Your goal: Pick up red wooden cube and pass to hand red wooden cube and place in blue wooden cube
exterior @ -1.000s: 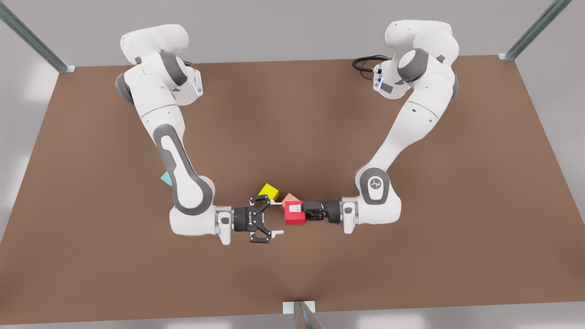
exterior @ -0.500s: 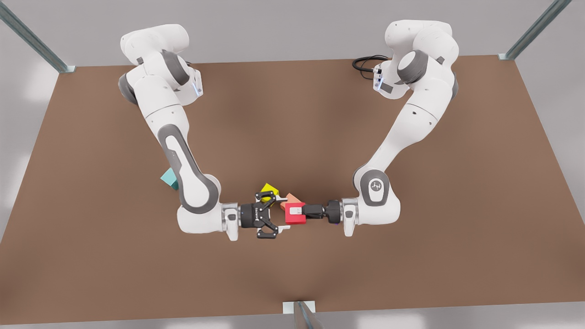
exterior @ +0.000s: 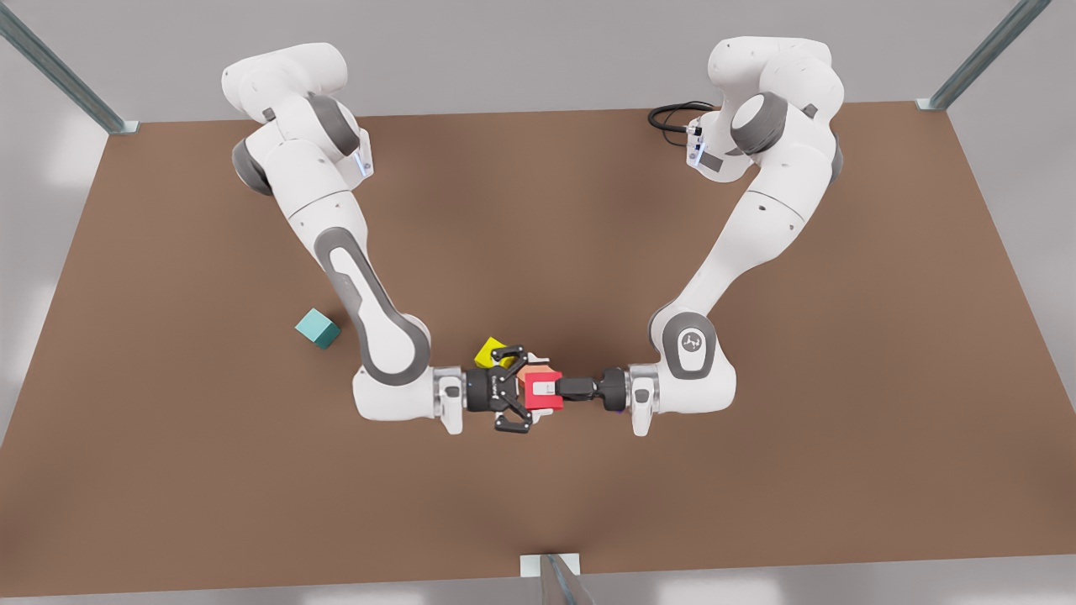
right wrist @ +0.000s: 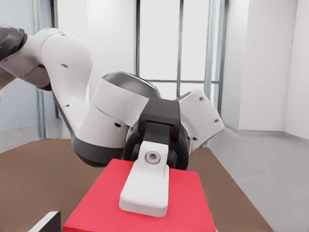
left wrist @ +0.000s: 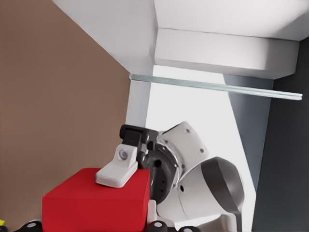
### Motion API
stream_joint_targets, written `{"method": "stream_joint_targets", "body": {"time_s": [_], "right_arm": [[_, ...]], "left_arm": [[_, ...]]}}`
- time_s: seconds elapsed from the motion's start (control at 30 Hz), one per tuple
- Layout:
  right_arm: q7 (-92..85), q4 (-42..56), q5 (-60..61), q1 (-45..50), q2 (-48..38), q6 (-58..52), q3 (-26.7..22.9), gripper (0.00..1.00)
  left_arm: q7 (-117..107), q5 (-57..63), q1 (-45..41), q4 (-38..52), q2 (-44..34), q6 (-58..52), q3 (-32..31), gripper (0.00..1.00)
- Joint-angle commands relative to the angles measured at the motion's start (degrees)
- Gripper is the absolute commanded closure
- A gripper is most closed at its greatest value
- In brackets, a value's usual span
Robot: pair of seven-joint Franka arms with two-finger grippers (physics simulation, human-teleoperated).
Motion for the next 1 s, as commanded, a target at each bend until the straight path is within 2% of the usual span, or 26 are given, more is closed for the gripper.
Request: {"method": "stream_joint_targets", "body": {"time_s": [0.0,0.03,0.07,0.1,0.13,0.2,0.3,0.33,0.4,0.6,0.73,0.8,0.83,0.9,0.97], "right_arm": [[-0.5,0.0,0.7,0.6,0.0,1.3,0.1,0.00],[-0.5,0.0,0.8,0.7,0.1,1.6,0.1,0.00],[-0.5,0.0,0.8,0.8,0.1,1.6,0.1,0.08],[-0.6,0.0,0.8,0.8,0.1,1.6,0.1,0.33],[-0.6,0.0,0.7,0.8,0.0,1.6,0.1,0.54],[-0.6,0.0,0.7,0.8,0.0,1.6,0.1,0.54],[-0.5,0.0,0.8,0.7,0.0,1.6,0.1,0.54],[-0.5,0.0,0.8,0.7,0.0,1.5,0.1,0.54],[-0.3,0.0,0.8,0.6,0.0,1.4,0.1,0.54],[-0.2,0.5,0.8,0.5,0.0,1.3,0.0,0.54],[-0.2,0.4,0.7,0.4,0.0,1.3,-0.1,0.54],[-0.3,0.4,-5.6,-3.1,-0.7,-4.5,-3.4,0.54],[-0.2,0.3,-10.6,-5.2,-1.2,-8.6,-5.1,0.53],[0.4,-3.2,-29.5,-11.5,-5.5,-11.7,-5.5,0.53],[15.4,-8.7,-47.7,-16.1,-10.0,-12.6,-6.3,0.54]], "left_arm": [[0.3,-0.9,0.0,0.0,-0.1,-0.4,0.0,0.43],[0.3,-0.9,0.0,0.0,-0.1,-0.5,0.0,0.43],[0.3,-0.9,0.0,0.0,-0.1,-0.4,0.0,0.43],[0.3,-0.9,0.0,0.0,-0.2,-0.5,0.0,0.43],[0.3,-0.9,0.0,0.0,-0.2,-0.5,0.0,0.43],[0.3,-0.8,0.0,0.0,-0.2,-0.5,-0.1,0.42],[0.5,-0.8,0.0,0.1,-0.2,-0.5,0.0,0.33],[0.5,-0.8,0.0,0.1,-0.2,-0.4,0.0,0.03],[0.5,-0.8,0.0,0.1,-0.2,-0.4,0.0,0.00],[1.8,0.0,1.8,0.0,-0.3,-0.8,0.0,0.00],[1.0,2.7,6.6,0.0,-0.6,-8.1,0.0,0.00],[-0.2,4.0,9.8,0.0,-0.7,-12.2,0.0,0.00],[-0.7,10.5,11.2,0.3,-1.5,-14.3,-0.1,0.00],[-2.6,25.0,17.9,2.0,-4.0,-22.8,-0.3,0.00],[-3.5,55.6,19.3,8.9,-6.1,-36.1,0.6,0.00]]}}
